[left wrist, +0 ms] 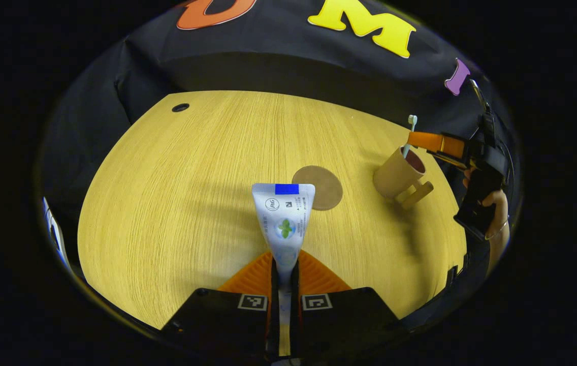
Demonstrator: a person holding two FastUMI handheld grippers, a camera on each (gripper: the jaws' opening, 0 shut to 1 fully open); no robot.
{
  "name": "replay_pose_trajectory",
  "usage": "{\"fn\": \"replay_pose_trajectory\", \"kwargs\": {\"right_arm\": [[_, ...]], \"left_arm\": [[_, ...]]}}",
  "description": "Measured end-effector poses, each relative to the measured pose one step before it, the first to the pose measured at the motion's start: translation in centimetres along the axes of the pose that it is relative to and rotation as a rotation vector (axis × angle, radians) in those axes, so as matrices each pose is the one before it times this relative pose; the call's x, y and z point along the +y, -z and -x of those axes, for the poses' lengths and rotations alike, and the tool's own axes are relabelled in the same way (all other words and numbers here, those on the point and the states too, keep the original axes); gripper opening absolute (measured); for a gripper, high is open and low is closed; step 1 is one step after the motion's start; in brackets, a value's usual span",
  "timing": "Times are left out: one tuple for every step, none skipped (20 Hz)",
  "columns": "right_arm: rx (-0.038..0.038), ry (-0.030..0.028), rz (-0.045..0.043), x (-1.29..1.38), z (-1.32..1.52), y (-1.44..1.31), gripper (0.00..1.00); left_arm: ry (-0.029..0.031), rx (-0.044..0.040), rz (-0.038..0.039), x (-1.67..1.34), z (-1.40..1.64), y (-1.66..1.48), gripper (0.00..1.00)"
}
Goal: Put the toothbrush and toothpaste on the desktop into the cup, then pick up the cup and place it on the coaster on the desktop.
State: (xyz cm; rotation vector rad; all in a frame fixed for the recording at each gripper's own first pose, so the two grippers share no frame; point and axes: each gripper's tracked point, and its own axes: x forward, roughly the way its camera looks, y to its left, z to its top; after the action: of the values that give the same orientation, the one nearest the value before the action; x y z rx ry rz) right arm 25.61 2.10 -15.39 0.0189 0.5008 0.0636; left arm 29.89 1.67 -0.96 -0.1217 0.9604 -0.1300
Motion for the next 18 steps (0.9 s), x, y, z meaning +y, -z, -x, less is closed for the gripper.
{"fn": "replay_pose_trajectory", "kwargs": {"right_arm": [[-0.00480, 0.00668, -0.00945, -0.846, 0.686, 0.090, 0.99], [-0.00251, 0.00602, -0.01007, -0.867, 0.745, 0.088, 0.97], [-0.00256, 0.00689, -0.01119, -0.988, 0.774, 0.155, 0.96], [-0.00137, -0.00014, -0.01804, -1.022, 0.803, -0.018, 0.96], [0.00101, 0.00192, -0.02309, -1.004, 0.591, 0.079, 0.98], [0.00142, 0.00683, -0.02414, -1.264, 0.696, -0.010, 0.98], [-0.00498, 0.00670, -0.02053, -1.208, 0.740, -0.041, 0.97], [-0.00817, 0.01389, -0.01427, -1.412, 0.649, -0.254, 0.97], [-0.00827, 0.01308, -0.00903, -1.321, 0.611, -0.212, 0.94], [-0.00868, 0.01364, -0.00635, -1.356, 0.736, -0.309, 0.94], [-0.00709, 0.01193, -0.00656, -1.248, 0.656, -0.190, 0.96], [-0.00734, 0.00907, -0.00663, -1.255, 0.581, -0.350, 0.93], [-0.00727, 0.01083, -0.00776, -1.212, 0.473, -0.282, 0.97], [-0.00682, 0.01116, -0.00802, -1.325, 0.462, -0.329, 0.97], [-0.00575, 0.00911, -0.00902, -1.136, 0.334, -0.265, 0.97], [-0.00286, 0.00939, -0.01019, -1.197, 0.169, -0.253, 0.97], [-0.00207, 0.00672, -0.00998, -1.029, 0.307, -0.117, 0.97], [-0.00047, 0.00768, -0.00854, -0.998, 0.221, -0.129, 0.97]], "left_arm": [[0.00694, -0.02635, -0.00737, -0.931, 0.074, -0.905, 0.11], [0.00806, -0.02525, -0.01393, -0.820, 0.005, -0.879, 0.11], [0.00737, -0.02080, -0.01590, -1.015, -0.044, -0.904, 0.11], [0.01074, -0.02054, -0.01521, -1.026, -0.119, -0.992, 0.11], [0.01568, -0.02193, -0.01246, -1.393, -0.277, -1.046, 0.11], [0.01575, -0.01615, -0.01054, -1.097, -0.483, -0.847, 0.11], [0.01404, -0.01722, -0.01119, -1.010, -0.073, -0.655, 0.11], [0.01198, -0.01880, -0.01137, -1.198, -0.272, -1.050, 0.11], [0.01305, -0.02019, -0.01153, -1.159, -0.295, -0.938, 0.11], [0.01242, -0.02149, -0.01233, -1.240, -0.302, -1.148, 0.11], [0.01219, -0.02372, -0.01150, -1.195, -0.333, -1.039, 0.11], [0.00783, -0.02720, -0.00314, -1.121, -0.427, -1.082, 0.16], [0.01619, -0.02276, 0.00012, -1.338, -0.574, -1.049, 0.11], [0.01301, -0.01968, -0.00608, -1.185, -0.547, -0.897, 0.11], [0.00304, -0.02489, -0.01143, -0.904, -0.649, -0.882, 0.11], [0.00760, -0.02791, -0.00851, -0.968, -0.581, -0.980, 0.11], [0.01188, -0.03065, 0.00345, -0.931, -0.479, -0.909, 0.11], [0.01379, -0.03382, 0.00549, -0.939, -0.331, -1.068, 0.11]]}}
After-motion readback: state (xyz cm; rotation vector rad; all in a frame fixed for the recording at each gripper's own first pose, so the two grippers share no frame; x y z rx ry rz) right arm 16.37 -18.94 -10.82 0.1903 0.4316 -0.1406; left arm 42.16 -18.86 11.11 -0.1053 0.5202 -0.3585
